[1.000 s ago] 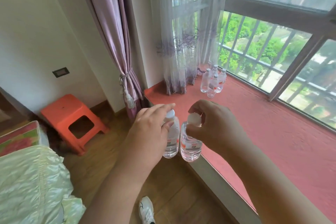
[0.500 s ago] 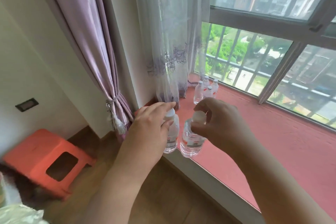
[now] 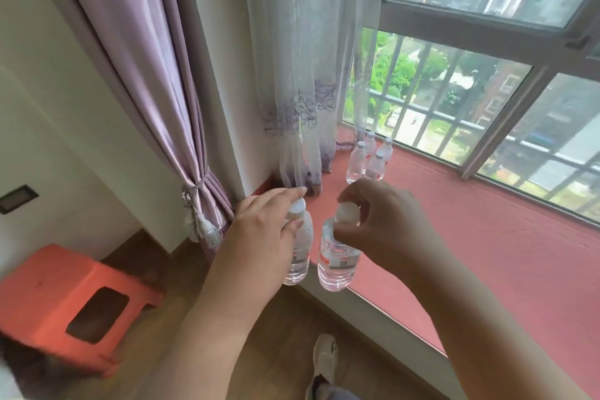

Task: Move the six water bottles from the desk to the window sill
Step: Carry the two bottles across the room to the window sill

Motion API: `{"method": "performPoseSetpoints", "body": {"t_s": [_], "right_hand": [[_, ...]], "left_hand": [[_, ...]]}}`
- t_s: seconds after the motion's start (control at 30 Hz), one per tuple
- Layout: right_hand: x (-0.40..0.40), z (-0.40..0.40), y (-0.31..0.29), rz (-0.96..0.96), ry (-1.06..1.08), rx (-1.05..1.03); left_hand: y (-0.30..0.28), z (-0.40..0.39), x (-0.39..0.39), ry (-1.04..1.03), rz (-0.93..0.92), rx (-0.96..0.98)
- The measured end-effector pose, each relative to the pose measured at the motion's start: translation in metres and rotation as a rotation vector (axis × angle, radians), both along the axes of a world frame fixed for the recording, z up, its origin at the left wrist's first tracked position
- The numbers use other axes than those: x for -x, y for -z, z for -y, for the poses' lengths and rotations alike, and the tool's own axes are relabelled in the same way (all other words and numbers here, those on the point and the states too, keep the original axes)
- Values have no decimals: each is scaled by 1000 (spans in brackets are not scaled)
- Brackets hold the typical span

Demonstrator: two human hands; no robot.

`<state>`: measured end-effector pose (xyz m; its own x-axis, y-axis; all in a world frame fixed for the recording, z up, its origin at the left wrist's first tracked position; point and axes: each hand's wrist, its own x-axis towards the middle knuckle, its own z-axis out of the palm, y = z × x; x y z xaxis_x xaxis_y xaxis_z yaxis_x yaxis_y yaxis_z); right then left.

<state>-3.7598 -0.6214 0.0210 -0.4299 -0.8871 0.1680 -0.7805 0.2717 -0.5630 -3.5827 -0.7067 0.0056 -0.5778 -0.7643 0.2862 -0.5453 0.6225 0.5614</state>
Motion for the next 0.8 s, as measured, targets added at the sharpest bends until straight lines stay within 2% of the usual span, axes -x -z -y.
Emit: {"method": "performPoseSetpoints", "body": {"t_s": [0.37, 0.8], "right_hand": [[38, 85, 16, 52, 30, 36], [122, 157, 15, 77, 72, 58]], "left_hand": [[-3, 85, 38, 23, 82, 15], [-7, 171, 135, 143, 102, 58]]}}
